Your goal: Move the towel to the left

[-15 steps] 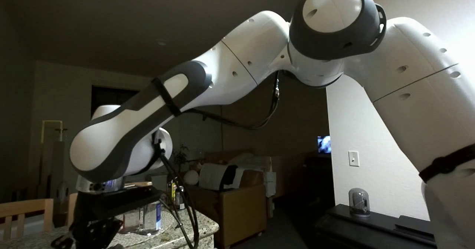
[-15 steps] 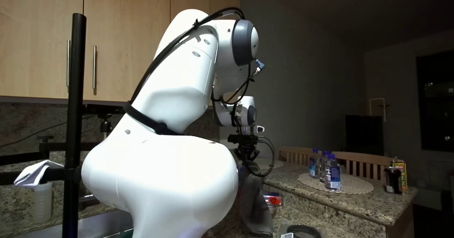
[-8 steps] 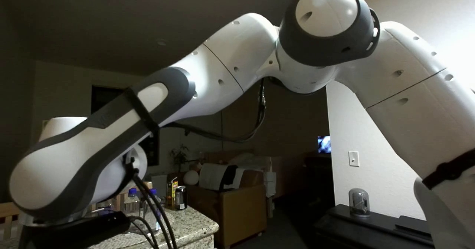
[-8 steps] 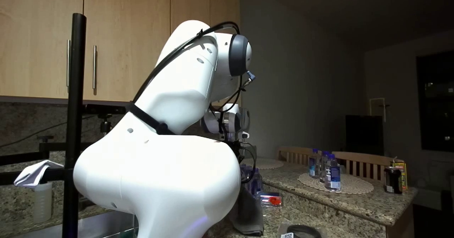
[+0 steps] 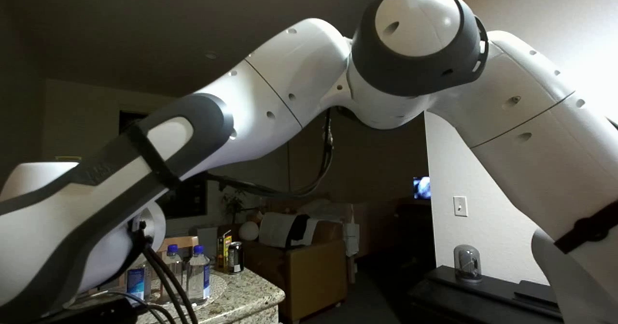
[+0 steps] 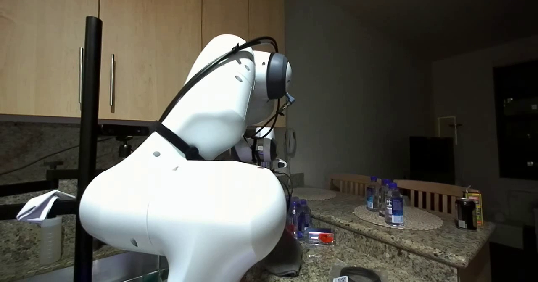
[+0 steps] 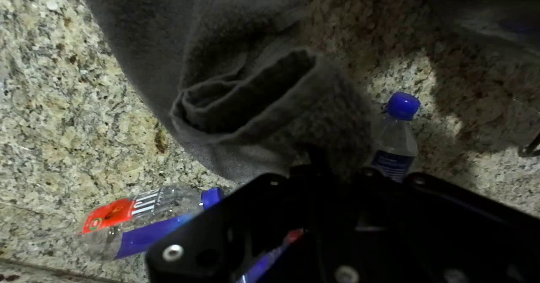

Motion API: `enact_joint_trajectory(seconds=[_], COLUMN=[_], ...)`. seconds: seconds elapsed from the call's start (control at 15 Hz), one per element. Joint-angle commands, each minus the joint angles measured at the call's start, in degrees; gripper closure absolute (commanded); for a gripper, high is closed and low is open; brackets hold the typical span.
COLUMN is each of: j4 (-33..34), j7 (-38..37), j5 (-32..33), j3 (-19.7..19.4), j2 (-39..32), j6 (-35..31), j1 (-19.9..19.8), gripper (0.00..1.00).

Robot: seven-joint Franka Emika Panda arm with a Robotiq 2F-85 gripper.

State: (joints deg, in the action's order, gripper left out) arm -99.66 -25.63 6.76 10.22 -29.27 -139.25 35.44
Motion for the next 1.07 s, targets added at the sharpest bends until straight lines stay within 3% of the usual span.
enact_joint_trajectory(seconds=[0.0,0.73,0.8,0.87,1.0], j4=[-1.8,-8.2,-8.3,-8.3,-8.1], j7=[-2.1,-2.9,-3.4,-3.9,-4.1], j5=[0.8,7.5,8.5,9.0,9.5], j3=[-2.0,-7.1,-7.7,-8.1,-8.4], j2=[0.0,-3.0,-3.2,-3.4,-3.7], j6=[-0.5,-1.5,-1.5,-1.5,-1.3], j1=[-0.2,1.3,1.4,1.4,1.5], gripper=[0.91,0.92,0.66,0.65,0.54])
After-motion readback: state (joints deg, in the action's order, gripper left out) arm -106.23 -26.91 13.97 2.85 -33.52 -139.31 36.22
